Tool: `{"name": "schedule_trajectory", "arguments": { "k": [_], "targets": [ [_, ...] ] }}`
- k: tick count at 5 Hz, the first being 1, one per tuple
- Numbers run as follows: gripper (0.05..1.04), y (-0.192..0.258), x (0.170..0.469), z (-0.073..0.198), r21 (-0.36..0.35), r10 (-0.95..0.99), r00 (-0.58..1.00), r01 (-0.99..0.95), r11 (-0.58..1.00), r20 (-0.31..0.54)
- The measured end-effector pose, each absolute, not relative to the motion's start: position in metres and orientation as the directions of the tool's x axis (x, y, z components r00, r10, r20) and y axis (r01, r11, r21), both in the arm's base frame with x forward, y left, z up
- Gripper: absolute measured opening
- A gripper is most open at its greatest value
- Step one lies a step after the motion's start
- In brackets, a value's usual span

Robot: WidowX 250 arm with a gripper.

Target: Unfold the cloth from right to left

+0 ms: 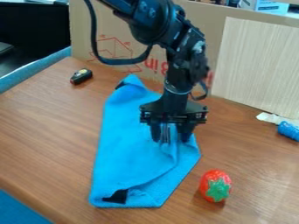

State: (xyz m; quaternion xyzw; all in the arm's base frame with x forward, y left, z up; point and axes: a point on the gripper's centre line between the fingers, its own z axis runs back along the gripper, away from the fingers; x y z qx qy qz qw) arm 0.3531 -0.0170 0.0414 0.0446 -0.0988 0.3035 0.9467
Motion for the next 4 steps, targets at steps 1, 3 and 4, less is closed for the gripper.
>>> {"name": "schedule_trajectory", "arguments": {
  "k": [1,3,4],
  "targets": [
    [0.375,-0.014,0.353,0.041,0.024,0.56,0.802,-0.576,0.817,0.208],
    [0.069,-0.005,0.356,0.066,-0.059,0.562,0.798,-0.564,0.824,0.219],
    [0.051,-0.001,0.354,0.079,-0.1,0.564,0.794,-0.557,0.824,0.227]
  ]
}}
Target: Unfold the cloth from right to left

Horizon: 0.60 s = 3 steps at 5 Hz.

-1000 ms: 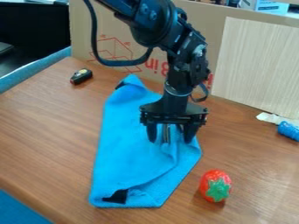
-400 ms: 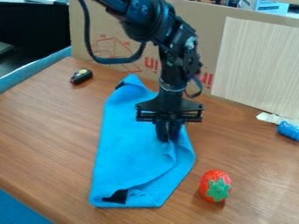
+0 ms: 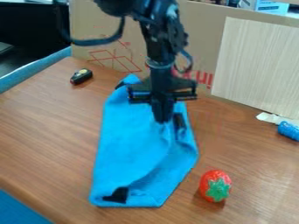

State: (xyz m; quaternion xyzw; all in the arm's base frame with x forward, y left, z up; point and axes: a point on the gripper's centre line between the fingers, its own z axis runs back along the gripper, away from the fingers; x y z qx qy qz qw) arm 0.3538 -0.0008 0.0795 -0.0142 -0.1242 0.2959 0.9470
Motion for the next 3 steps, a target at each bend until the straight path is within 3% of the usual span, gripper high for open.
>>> {"name": "schedule_trajectory", "arguments": {
  "k": [1,3],
  "targets": [
    [0.051,0.015,0.349,0.098,-0.15,0.591,0.772,-0.572,0.807,0.233],
    [0.051,0.04,0.333,0.102,-0.148,0.63,0.763,-0.613,0.776,0.144]
  ]
}}
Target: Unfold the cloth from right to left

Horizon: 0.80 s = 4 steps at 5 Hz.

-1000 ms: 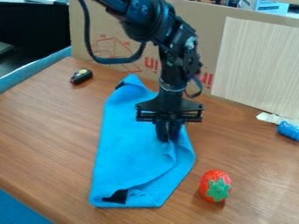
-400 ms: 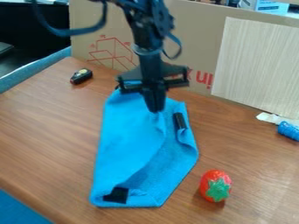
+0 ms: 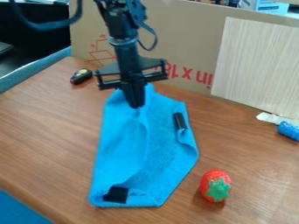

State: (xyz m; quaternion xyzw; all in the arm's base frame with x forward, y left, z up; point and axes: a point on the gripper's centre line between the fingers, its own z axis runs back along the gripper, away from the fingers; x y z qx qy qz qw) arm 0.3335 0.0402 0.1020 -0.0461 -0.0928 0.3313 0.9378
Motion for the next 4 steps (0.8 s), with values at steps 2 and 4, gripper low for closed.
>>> {"name": "schedule_trajectory", "arguments": {
  "k": [2,4],
  "targets": [
    [0.051,0.088,0.317,0.117,-0.015,0.657,0.742,-0.662,0.75,0.132],
    [0.051,0.131,0.301,0.124,0.127,0.658,0.735,-0.677,0.725,0.164]
  ]
}}
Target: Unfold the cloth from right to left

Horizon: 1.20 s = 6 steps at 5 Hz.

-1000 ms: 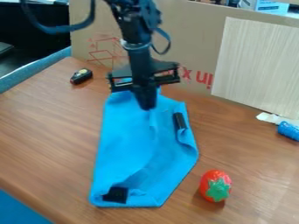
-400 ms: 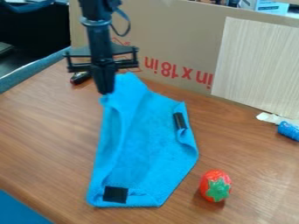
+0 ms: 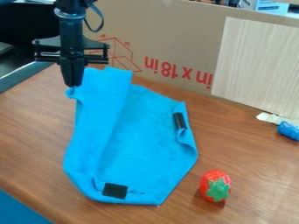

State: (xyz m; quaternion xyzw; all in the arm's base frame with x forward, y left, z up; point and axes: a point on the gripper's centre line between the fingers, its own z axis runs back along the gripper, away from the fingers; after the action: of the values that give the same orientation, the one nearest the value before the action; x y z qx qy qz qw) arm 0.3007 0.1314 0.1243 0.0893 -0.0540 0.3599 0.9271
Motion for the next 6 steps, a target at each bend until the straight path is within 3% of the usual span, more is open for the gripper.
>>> {"name": "schedule_trajectory", "arguments": {
  "k": [5,6],
  "targets": [
    [0.071,0.19,0.262,0.138,0.254,0.688,0.717,-0.691,0.677,0.116],
    [0.215,0.197,0.258,0.143,0.313,0.725,0.681,-0.713,0.627,0.098]
  ]
}}
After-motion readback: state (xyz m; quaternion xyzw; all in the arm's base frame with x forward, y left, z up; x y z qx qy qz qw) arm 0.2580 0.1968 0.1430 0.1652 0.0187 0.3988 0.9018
